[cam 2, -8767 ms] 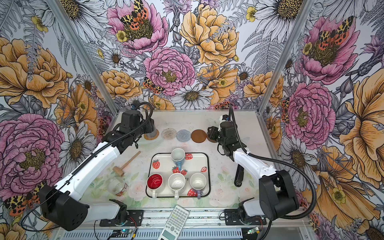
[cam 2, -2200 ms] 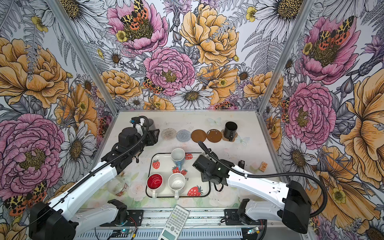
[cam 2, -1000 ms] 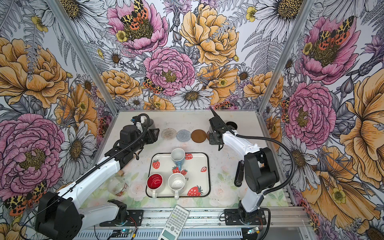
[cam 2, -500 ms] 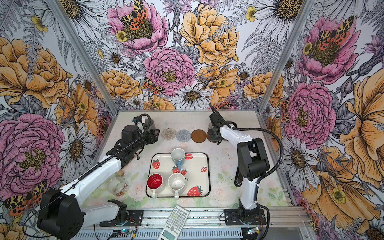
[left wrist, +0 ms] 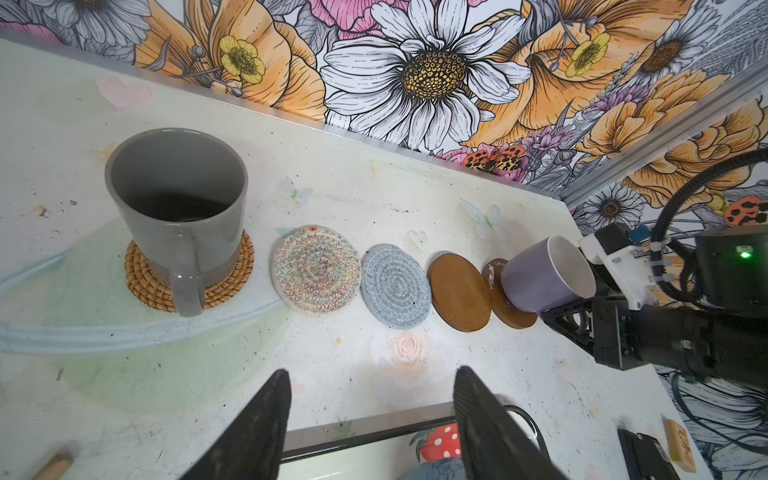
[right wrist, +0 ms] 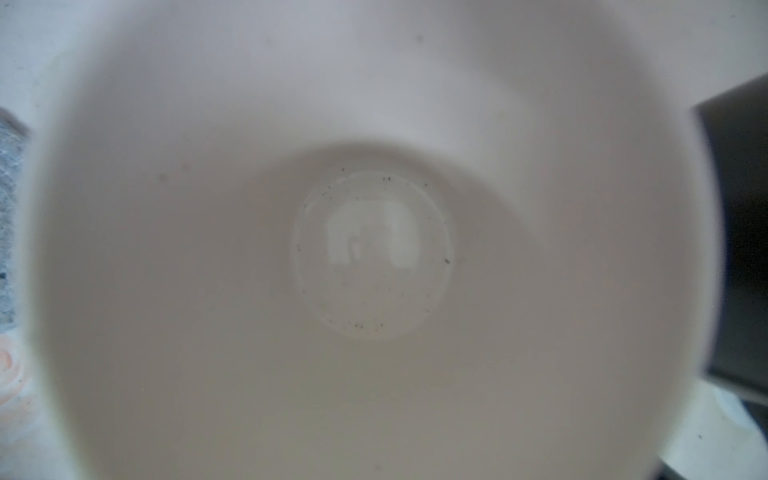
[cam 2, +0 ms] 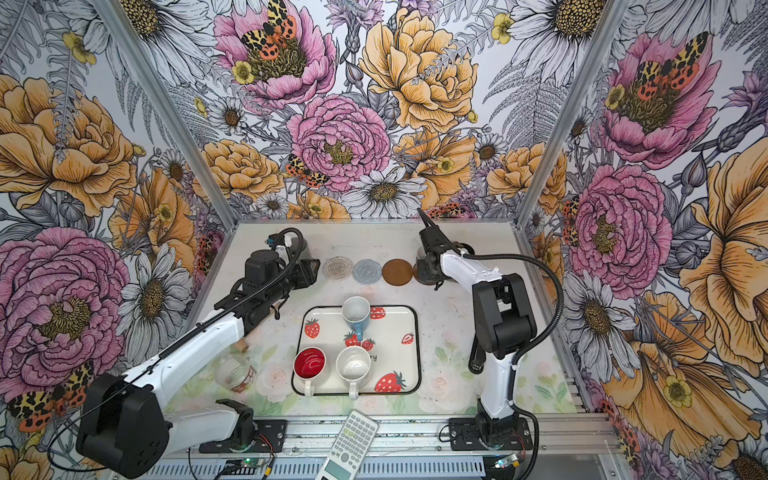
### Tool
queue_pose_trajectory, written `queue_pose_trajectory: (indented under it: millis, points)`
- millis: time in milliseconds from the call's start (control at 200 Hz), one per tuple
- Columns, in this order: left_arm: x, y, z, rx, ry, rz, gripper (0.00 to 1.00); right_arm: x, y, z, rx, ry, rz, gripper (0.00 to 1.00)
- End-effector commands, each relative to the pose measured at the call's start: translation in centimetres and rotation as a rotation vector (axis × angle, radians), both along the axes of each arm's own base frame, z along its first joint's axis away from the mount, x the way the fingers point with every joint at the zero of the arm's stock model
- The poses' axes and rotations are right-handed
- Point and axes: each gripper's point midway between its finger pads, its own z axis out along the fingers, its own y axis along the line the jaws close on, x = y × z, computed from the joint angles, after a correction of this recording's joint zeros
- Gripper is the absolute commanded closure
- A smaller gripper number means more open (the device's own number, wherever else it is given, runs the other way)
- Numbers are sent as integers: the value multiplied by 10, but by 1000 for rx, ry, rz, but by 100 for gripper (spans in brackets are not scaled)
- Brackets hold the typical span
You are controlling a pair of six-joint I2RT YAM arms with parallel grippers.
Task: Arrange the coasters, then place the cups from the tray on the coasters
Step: 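Lower the lavender mug onto the scratched brown coaster beside the black mug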
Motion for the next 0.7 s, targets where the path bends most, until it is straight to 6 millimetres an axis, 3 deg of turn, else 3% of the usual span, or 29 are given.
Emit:
queue_pose_trajectory:
  millis: [0,696]
  points:
    - [5,0,10,-26,-17,2,36,24,-3,18,-3,-94,-11,100]
    - [7,-2,9,-25,-10,-2,36,22,-1,8,14,-67,-13,100]
